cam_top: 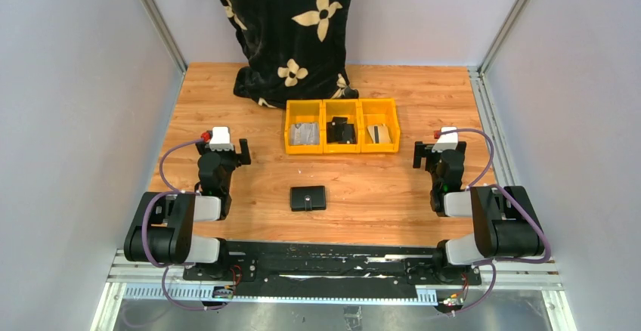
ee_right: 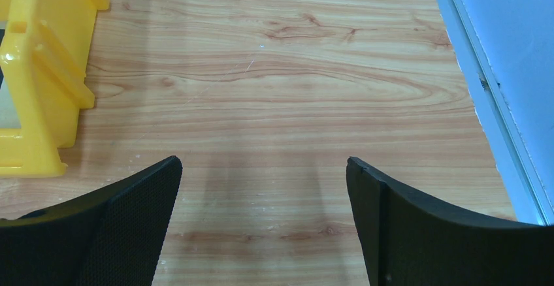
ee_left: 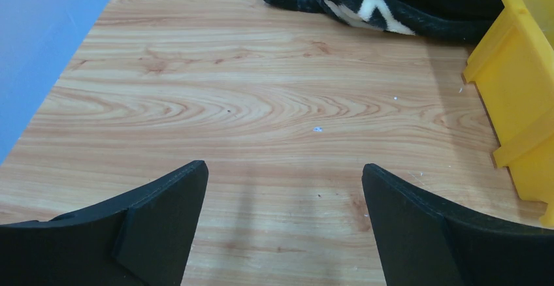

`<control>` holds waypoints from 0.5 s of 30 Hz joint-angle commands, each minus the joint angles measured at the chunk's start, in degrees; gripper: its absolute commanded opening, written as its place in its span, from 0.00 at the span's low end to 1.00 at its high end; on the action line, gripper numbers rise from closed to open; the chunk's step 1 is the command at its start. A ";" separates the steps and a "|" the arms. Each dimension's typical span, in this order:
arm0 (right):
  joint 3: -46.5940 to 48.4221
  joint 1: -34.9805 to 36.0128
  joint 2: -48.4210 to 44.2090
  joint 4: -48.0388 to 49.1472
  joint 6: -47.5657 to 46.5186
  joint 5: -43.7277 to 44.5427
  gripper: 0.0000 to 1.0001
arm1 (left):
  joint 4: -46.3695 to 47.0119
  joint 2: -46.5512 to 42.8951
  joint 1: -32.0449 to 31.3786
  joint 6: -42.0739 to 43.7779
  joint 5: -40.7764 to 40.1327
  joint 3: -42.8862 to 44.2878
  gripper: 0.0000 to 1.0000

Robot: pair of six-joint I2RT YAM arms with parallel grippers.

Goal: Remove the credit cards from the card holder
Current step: Move the card holder to the center of the board.

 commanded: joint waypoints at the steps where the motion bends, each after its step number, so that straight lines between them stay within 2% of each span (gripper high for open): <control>1: -0.66 0.39 0.33 1.51 -0.77 -0.31 1.00 | 0.66 0.31 -0.23 0.45 0.18 0.51 1.00; 13: -0.41 0.41 0.29 1.31 -0.77 -0.19 1.00 | 0.14 0.27 -0.18 1.81 3.38 1.10 1.00; 15: -0.06 0.50 -2.91 -2.21 0.30 2.70 1.00 | -5.56 -2.37 -0.16 1.98 3.52 3.18 1.00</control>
